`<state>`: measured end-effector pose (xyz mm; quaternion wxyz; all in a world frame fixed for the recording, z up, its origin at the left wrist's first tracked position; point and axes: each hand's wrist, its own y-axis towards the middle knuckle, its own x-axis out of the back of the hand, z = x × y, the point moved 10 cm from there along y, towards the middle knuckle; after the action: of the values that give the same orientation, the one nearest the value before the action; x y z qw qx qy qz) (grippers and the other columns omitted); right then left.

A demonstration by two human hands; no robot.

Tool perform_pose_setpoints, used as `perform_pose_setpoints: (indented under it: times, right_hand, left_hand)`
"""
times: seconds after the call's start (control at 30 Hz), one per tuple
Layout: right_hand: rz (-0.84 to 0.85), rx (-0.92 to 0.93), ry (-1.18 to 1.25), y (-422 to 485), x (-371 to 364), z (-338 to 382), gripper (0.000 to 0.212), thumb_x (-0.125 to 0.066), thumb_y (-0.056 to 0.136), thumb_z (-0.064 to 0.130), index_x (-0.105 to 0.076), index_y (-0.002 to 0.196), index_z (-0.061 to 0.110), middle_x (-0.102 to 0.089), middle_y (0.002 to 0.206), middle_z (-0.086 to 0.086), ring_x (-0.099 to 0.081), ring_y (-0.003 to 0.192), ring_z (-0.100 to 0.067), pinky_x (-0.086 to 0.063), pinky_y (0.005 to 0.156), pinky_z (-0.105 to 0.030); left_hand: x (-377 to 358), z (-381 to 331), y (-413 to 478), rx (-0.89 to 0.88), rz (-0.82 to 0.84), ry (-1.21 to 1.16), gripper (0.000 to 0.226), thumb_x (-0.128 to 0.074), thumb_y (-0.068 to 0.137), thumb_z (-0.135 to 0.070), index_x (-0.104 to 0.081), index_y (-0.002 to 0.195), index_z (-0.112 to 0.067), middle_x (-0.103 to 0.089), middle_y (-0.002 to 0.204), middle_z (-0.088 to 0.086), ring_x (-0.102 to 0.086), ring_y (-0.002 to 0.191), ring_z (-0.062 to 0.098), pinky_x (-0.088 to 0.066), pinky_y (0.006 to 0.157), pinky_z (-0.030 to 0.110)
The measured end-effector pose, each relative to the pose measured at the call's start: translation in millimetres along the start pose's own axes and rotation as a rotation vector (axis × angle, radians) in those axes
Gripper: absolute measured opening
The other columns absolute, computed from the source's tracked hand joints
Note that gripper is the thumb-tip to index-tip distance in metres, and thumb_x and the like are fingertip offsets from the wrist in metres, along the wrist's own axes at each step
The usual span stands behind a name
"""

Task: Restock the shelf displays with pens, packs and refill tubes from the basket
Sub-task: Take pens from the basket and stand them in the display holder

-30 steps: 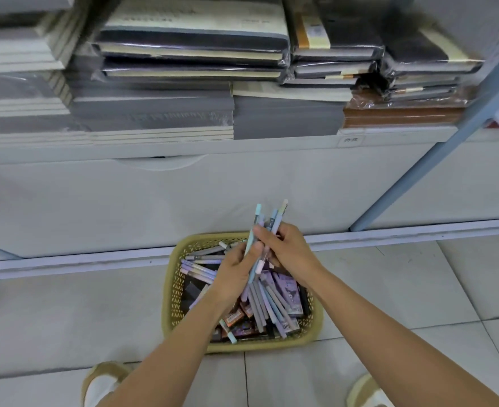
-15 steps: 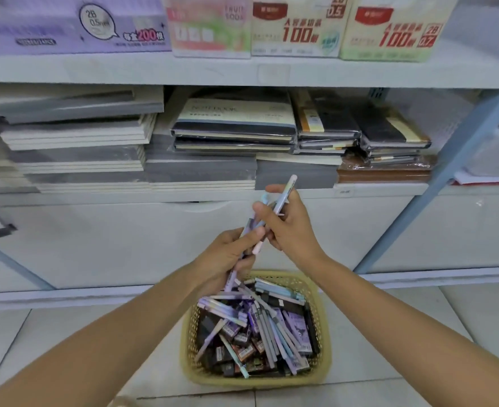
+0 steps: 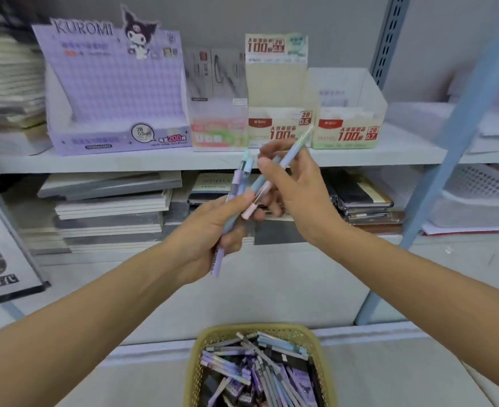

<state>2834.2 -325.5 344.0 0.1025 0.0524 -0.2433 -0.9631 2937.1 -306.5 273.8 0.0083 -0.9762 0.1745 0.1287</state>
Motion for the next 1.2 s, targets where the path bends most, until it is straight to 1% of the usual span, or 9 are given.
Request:
perform_pose_setpoints:
  times: [0.23, 0.4, 0.5, 0.6, 0.67, 0.83, 0.97, 1.1, 1.2]
  right_hand:
    - [-0.030, -0.036, 0.186, 12, 5, 10, 0.021, -0.054, 0.097, 0.022, -0.058, 0.116, 0.012, -0.061, 0.081, -0.005, -0.057, 0.059, -0.014, -0.046, 0.048, -0.023]
    - [-0.098, -0.001, 0.200, 22, 33, 23, 0.009, -0.060, 0.093, 0.015, -0.066, 0.095, 0.010, -0.058, 0.070, -0.003, -0.054, 0.055, -0.012, -0.044, 0.047, -0.022]
    - [0.064, -0.050, 0.090, 27, 29, 24, 0.011, -0.066, 0.088, 0.010, -0.067, 0.079, 0.016, -0.063, 0.065, -0.007, -0.058, 0.051, -0.016, -0.047, 0.047, -0.023]
    - [0.325, -0.153, -0.115, 24, 13, 13, 0.009, -0.067, 0.089, 0.014, -0.070, 0.096, 0.018, -0.072, 0.077, -0.012, -0.066, 0.061, -0.018, -0.052, 0.057, -0.021]
    - [0.392, -0.198, -0.181, 22, 9, 4, 0.016, -0.063, 0.093, 0.018, -0.070, 0.106, 0.020, -0.074, 0.086, -0.011, -0.069, 0.071, -0.017, -0.054, 0.065, -0.019]
    - [0.250, -0.191, -0.069, 34, 22, 5, 0.018, -0.054, 0.097, 0.016, -0.063, 0.110, 0.007, -0.075, 0.088, -0.013, -0.072, 0.075, -0.021, -0.056, 0.069, -0.023]
    - [0.249, -0.203, 0.000, 44, 17, 11, 0.024, -0.058, 0.093, 0.020, -0.056, 0.110, 0.004, -0.075, 0.090, -0.016, -0.073, 0.081, -0.025, -0.057, 0.071, -0.024]
    - [0.246, -0.171, 0.017, 53, 10, 15, 0.018, -0.064, 0.088, 0.016, -0.054, 0.097, 0.004, -0.074, 0.083, -0.019, -0.072, 0.073, -0.024, -0.057, 0.062, -0.027]
    - [0.272, -0.141, -0.046, 57, 6, 15, 0.017, -0.067, 0.086, 0.013, -0.052, 0.091, 0.005, -0.073, 0.080, -0.019, -0.072, 0.073, -0.025, -0.057, 0.056, -0.028]
  left_hand:
    - [15, -49, -8, -0.230, -0.223, 0.231, 0.015, -0.061, 0.091, -0.029, -0.060, 0.085, -0.016, -0.067, 0.073, 0.002, -0.032, 0.039, 0.007, -0.032, 0.040, 0.016]
    - [29, -73, -9, -0.338, -0.364, 0.224, 0.013, -0.060, 0.094, -0.026, -0.060, 0.091, -0.014, -0.071, 0.077, 0.005, -0.030, 0.039, 0.008, -0.031, 0.038, 0.017]
    - [41, -93, -7, -0.416, -0.448, 0.193, 0.014, -0.060, 0.094, -0.029, -0.059, 0.090, -0.015, -0.067, 0.069, 0.004, -0.030, 0.039, 0.008, -0.030, 0.038, 0.017]
    - [47, -114, -2, -0.498, -0.501, 0.163, 0.017, -0.061, 0.094, -0.029, -0.057, 0.082, -0.018, -0.056, 0.061, -0.002, -0.031, 0.042, 0.009, -0.030, 0.037, 0.017]
    - [46, -124, 6, -0.540, -0.511, 0.119, 0.021, -0.063, 0.092, -0.029, -0.054, 0.077, -0.018, -0.048, 0.058, -0.006, -0.031, 0.044, 0.008, -0.031, 0.038, 0.016]
    - [40, -118, 25, -0.526, -0.511, -0.051, 0.031, -0.068, 0.085, -0.032, -0.045, 0.070, -0.019, -0.039, 0.052, -0.008, -0.028, 0.041, 0.006, -0.027, 0.038, 0.015]
    - [27, -110, 44, -0.450, -0.457, -0.090, 0.018, -0.073, 0.074, -0.032, -0.060, 0.076, -0.020, -0.035, 0.049, -0.007, -0.026, 0.039, 0.007, -0.024, 0.038, 0.017]
    - [9, -108, 56, -0.398, -0.389, 0.012, 0.021, -0.075, 0.072, -0.029, -0.069, 0.087, -0.016, -0.037, 0.045, -0.006, -0.027, 0.036, 0.006, -0.029, 0.035, 0.016]
    - [5, -111, 60, -0.383, -0.381, 0.046, 0.011, -0.076, 0.078, -0.022, -0.070, 0.083, -0.014, -0.043, 0.043, -0.004, -0.032, 0.033, 0.006, -0.036, 0.035, 0.018]
